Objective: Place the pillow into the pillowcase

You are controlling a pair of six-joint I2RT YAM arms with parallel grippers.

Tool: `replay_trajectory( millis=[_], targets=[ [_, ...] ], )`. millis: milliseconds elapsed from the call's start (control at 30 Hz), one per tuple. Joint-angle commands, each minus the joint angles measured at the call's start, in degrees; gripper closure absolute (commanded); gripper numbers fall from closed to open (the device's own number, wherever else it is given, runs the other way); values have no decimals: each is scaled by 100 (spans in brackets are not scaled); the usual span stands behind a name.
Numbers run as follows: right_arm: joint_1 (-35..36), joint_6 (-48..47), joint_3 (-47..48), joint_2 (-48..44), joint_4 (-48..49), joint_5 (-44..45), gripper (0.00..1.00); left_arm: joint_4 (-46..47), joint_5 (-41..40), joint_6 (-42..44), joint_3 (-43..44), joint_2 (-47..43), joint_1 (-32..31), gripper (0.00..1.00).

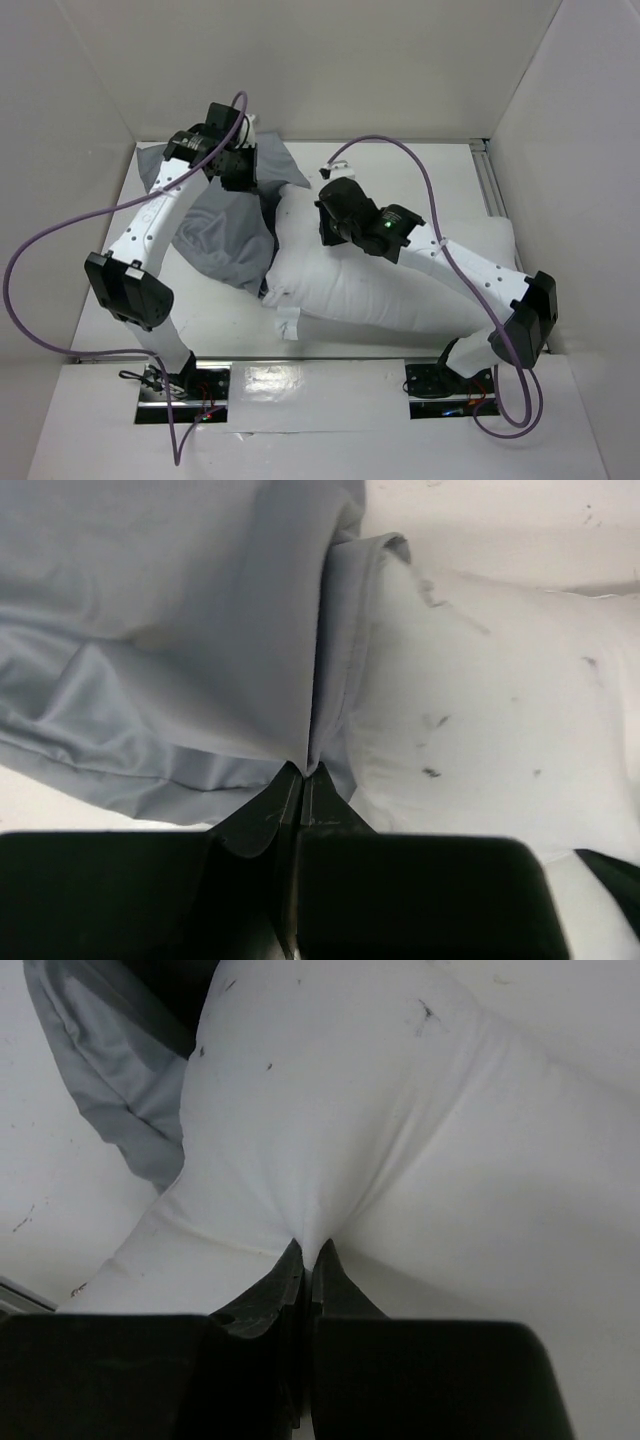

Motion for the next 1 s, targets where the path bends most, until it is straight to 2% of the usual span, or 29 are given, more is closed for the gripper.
replay_trajectory(
  millis=[0, 267, 400, 533, 633, 767, 933, 967],
  targets=[
    [-12, -18, -19, -122, 508, -248, 100, 5, -39, 103, 348, 160, -179, 100],
    [102, -133, -519, -456, 429, -767, 100, 5, 39, -12, 629, 442, -232, 100],
    [164, -387, -344, -132, 481, -899, 100, -47, 39, 94, 629, 503, -399, 100],
    [111, -703, 218, 490, 675, -724, 100, -47, -22, 164, 296, 258, -514, 100],
    [-275, -810, 640, 992, 797, -724, 100, -108, -75, 217, 33, 38, -514, 100],
    [-802, -757, 693, 1117, 912, -724, 100, -170, -127, 217, -39, -121, -514, 100],
    [-1049, -468, 185, 837, 1052, -724, 100, -223, -338, 165, -91, 53, -514, 100],
    [-1049, -467, 88, 784, 1052, -837, 95, -110, -339, 164, -22, 142, -514, 100]
  ],
)
